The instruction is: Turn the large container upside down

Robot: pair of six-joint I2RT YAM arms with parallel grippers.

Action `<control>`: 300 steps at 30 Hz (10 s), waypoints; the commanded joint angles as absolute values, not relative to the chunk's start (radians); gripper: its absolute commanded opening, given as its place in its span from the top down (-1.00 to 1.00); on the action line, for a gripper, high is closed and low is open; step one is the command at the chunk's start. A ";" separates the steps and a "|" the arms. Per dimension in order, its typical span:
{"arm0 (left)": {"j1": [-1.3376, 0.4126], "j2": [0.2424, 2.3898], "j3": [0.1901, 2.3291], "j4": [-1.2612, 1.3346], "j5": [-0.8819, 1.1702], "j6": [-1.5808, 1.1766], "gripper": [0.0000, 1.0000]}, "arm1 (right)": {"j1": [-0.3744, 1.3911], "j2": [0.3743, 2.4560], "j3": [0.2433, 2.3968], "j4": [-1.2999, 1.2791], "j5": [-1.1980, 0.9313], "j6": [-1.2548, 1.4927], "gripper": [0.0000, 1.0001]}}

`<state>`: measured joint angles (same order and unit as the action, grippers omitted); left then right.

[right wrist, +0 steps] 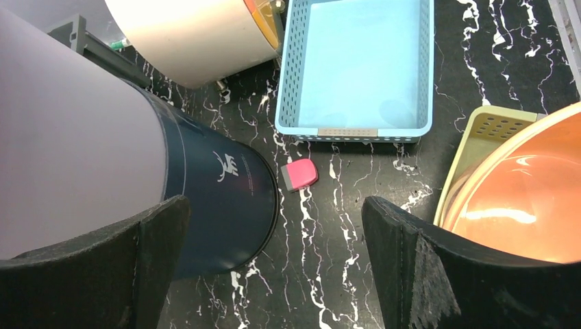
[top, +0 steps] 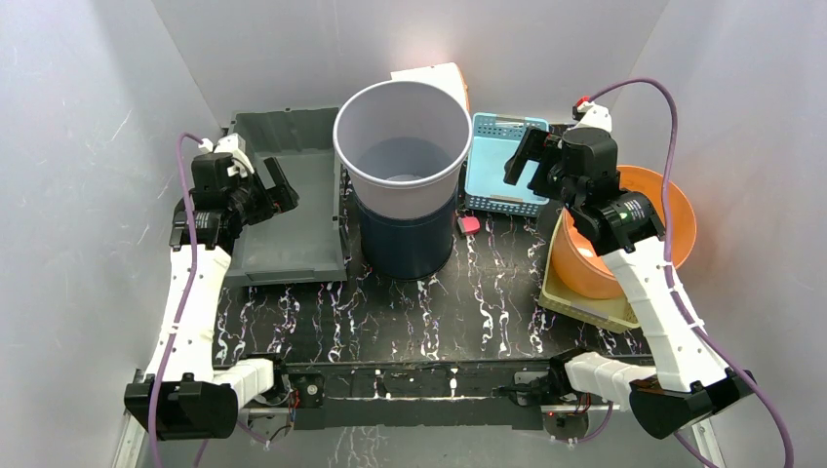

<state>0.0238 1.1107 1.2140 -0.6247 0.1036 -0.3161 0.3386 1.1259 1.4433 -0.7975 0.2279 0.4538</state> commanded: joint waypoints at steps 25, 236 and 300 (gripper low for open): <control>-0.270 1.294 1.881 -0.356 0.484 -0.481 -0.97 | 0.340 1.223 1.626 -0.838 0.161 0.504 -0.96; -1.389 1.183 1.266 -1.018 -0.670 -0.912 -0.03 | 0.340 1.025 1.268 -1.349 -0.154 0.469 -0.96; -1.387 0.976 0.750 -0.592 -0.751 -1.199 1.00 | 0.361 0.973 1.285 -0.652 -0.921 0.798 -0.96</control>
